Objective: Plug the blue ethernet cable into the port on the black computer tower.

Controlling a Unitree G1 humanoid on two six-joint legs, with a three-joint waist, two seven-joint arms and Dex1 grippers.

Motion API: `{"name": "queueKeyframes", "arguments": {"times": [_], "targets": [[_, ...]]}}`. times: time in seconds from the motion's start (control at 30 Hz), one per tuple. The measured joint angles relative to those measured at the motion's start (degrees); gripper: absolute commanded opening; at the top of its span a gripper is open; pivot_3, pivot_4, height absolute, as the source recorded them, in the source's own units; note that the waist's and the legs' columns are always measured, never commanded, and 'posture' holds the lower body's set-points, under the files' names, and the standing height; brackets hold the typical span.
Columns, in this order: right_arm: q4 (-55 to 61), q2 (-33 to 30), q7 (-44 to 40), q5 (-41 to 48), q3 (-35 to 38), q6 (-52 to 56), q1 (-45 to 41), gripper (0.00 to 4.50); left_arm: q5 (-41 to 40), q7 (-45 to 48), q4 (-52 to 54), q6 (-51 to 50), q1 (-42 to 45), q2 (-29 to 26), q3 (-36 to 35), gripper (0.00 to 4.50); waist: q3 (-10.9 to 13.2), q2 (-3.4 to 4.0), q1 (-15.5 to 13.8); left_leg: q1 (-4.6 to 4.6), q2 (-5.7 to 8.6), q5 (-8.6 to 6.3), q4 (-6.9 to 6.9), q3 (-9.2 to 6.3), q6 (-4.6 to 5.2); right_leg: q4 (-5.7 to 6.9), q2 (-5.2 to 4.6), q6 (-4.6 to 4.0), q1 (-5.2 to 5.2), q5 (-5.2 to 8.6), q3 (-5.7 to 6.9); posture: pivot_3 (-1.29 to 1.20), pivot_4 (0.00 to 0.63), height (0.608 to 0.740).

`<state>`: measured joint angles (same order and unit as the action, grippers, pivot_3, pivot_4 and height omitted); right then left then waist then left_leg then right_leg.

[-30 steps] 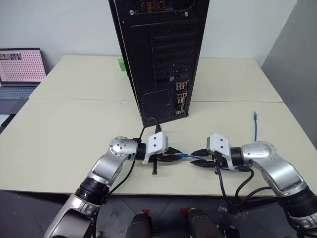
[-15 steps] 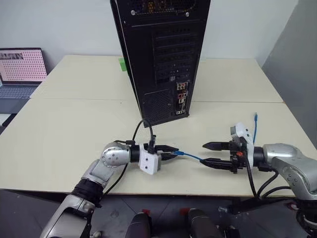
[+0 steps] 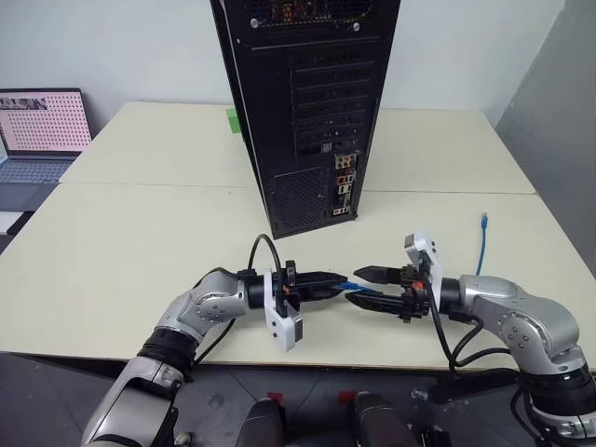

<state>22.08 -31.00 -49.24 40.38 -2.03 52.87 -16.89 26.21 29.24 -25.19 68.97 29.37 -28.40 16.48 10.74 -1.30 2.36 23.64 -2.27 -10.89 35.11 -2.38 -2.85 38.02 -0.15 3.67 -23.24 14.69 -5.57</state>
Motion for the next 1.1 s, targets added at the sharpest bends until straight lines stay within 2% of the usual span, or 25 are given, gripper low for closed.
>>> {"name": "queueKeyframes", "arguments": {"times": [0.27, 0.37, 0.43, 0.63, 0.7, 0.77, 0.9, 1.0, 1.1], "targets": [[-0.2, 0.3, 1.0, 1.3, -0.3, 0.6, -1.0, 1.18, 2.9, -4.7, 0.0, 0.0, 0.4, -0.7, 0.0, 0.30, 0.0, 0.00, 0.0, 0.00, 0.00, 0.00, 0.00, 0.00, 0.00, 0.00, 0.00, 0.00, 0.00, 0.00, 0.00, 0.00, 0.150, 0.740], [-1.1, 0.3, 1.5, 1.3, -0.2, 0.8, -1.7, 0.39, 3.4, -5.8, 0.0, 0.2, 0.4, -0.8, 0.0, 0.30, 0.0, 0.00, 0.0, 0.00, 0.00, 0.00, 0.00, 0.00, 0.00, 0.01, 0.00, 0.00, 0.00, 0.00, 0.01, 0.00, 0.150, 0.740], [-1.2, 0.3, 1.6, 1.3, -0.3, 0.9, -1.8, 0.05, 3.5, -6.2, 0.0, 0.2, 0.4, -1.0, 0.0, 0.30, 0.0, 0.00, 0.0, 0.00, 0.00, 0.00, 0.00, 0.00, 0.00, 0.00, 0.00, 0.00, 0.00, 0.00, 0.01, 0.00, 0.150, 0.740], [-1.5, 0.3, 1.4, 1.3, -0.3, 0.9, -2.2, 0.01, 3.5, -7.1, 0.0, 0.0, 0.4, -1.2, 0.4, 0.30, 0.0, 0.00, 0.0, 0.00, 0.00, 0.00, 0.00, 0.00, 0.00, 0.00, 0.00, 0.00, 0.00, 0.00, 0.01, 0.00, 0.150, 0.740], [-1.7, 0.3, 1.2, 1.3, -0.4, 1.1, -2.2, 0.01, 3.5, -7.3, 0.0, -0.1, 0.4, -1.4, 0.8, 1.00, 0.0, 0.00, 0.0, 0.00, 0.00, 0.00, 0.00, 0.00, 0.00, 0.00, 0.00, 0.00, 0.00, 0.00, 0.01, 0.00, 0.150, 0.740], [-2.1, 0.2, 0.9, 1.4, -0.5, 1.4, -2.3, 0.01, 3.2, -7.2, 0.0, -0.8, 0.3, -1.4, 1.6, 1.27, 0.0, 0.00, 0.0, 0.00, 0.00, 0.00, 0.00, 0.00, 0.00, 0.00, 0.00, 0.00, 0.00, 0.00, 0.01, 0.00, 0.150, 0.740], [-2.2, -0.3, 0.7, 1.3, -0.7, 1.5, -3.0, 0.00, -1.5, -4.6, 0.0, -4.0, -0.4, -1.6, 3.6, 2.09, 0.0, 0.00, 0.0, 0.00, 0.00, 0.00, 0.00, 0.00, 0.00, 0.01, 0.00, 0.00, 0.00, 0.00, 0.01, 0.00, 0.150, 0.740], [-2.3, -2.0, 0.8, 0.2, -0.9, 0.6, -3.2, 0.00, -9.4, -0.3, 1.1, -11.7, -3.1, -2.0, 3.9, 2.63, 0.0, 0.01, 0.1, 0.00, -0.01, 0.00, 0.00, 0.00, 0.00, 0.01, 0.00, 0.00, -0.01, 0.00, 0.02, 0.00, 0.150, 0.740], [-2.4, -3.0, 1.1, -1.1, -0.4, -0.7, -3.1, 0.00, -13.9, 2.9, 3.4, -17.6, -5.3, -2.4, 3.9, 3.17, 0.0, 0.01, 0.1, 0.00, -0.01, 0.00, 0.00, 0.00, 0.00, 0.02, 0.00, 0.00, -0.02, 0.00, 0.02, 0.00, 0.150, 0.740]]}}
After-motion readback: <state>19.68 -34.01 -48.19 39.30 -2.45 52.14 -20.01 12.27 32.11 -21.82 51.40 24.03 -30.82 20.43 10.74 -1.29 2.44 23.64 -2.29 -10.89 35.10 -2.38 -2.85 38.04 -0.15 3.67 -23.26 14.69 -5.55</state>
